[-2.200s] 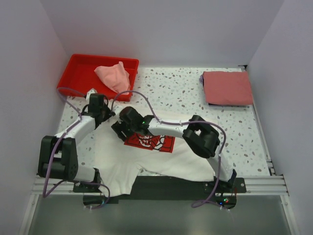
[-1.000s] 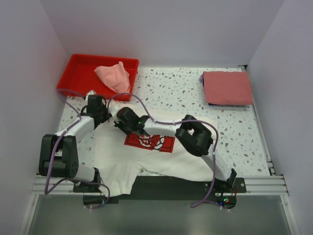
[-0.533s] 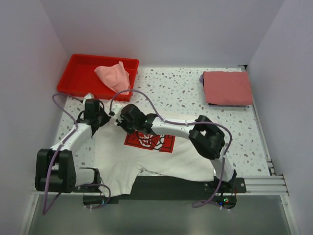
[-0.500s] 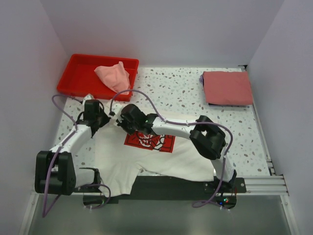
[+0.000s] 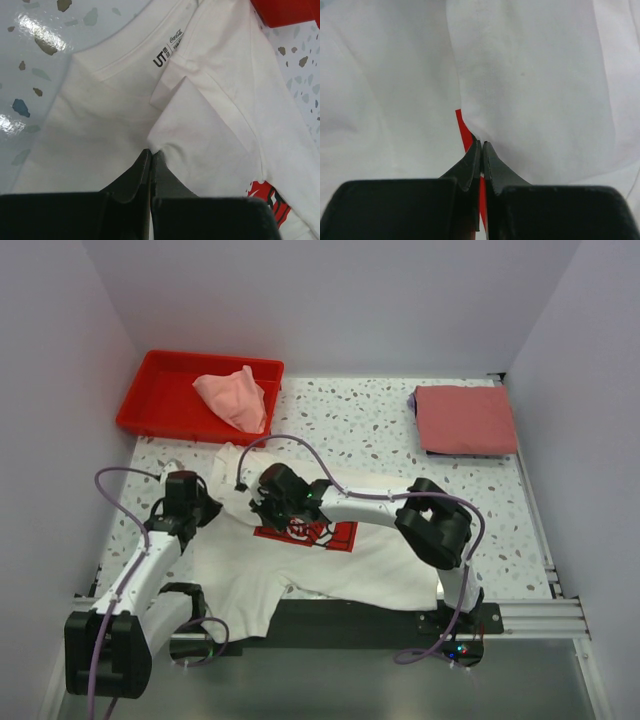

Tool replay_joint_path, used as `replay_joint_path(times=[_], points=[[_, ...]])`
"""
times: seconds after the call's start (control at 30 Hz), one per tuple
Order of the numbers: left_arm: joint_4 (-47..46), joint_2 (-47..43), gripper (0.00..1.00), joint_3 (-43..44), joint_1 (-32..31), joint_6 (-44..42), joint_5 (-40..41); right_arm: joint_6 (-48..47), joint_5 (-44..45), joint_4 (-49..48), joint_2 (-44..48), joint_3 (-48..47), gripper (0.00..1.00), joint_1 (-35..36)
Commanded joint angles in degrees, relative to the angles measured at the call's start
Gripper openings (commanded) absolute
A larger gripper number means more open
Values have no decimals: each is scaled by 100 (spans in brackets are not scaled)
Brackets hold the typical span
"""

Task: Fold and stack the t-shirts
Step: Fold the tshirt

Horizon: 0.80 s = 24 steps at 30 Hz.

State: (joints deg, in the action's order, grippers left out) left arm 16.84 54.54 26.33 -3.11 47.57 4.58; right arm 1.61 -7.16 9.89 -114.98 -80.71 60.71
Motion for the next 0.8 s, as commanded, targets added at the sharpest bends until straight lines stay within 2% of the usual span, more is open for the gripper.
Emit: replay_joint_path(times=[0.0,0.2,0.4,0.53,0.77], points=[[363,-102,0,-66,21,129,175,279,-383,-40,309,81,0,11],[820,12,0,-57,21,244,342,384,-541,-84,230,152,0,11],[1163,-233,0,-110,21,332,561,437,-506,83,178,178,0,11],[1155,-295,0,-295,21,393,316,463,-523,224,81,152,2,20],[1506,-514,0,-295,-14,753,746,586,-787,233,46,204,0,11]])
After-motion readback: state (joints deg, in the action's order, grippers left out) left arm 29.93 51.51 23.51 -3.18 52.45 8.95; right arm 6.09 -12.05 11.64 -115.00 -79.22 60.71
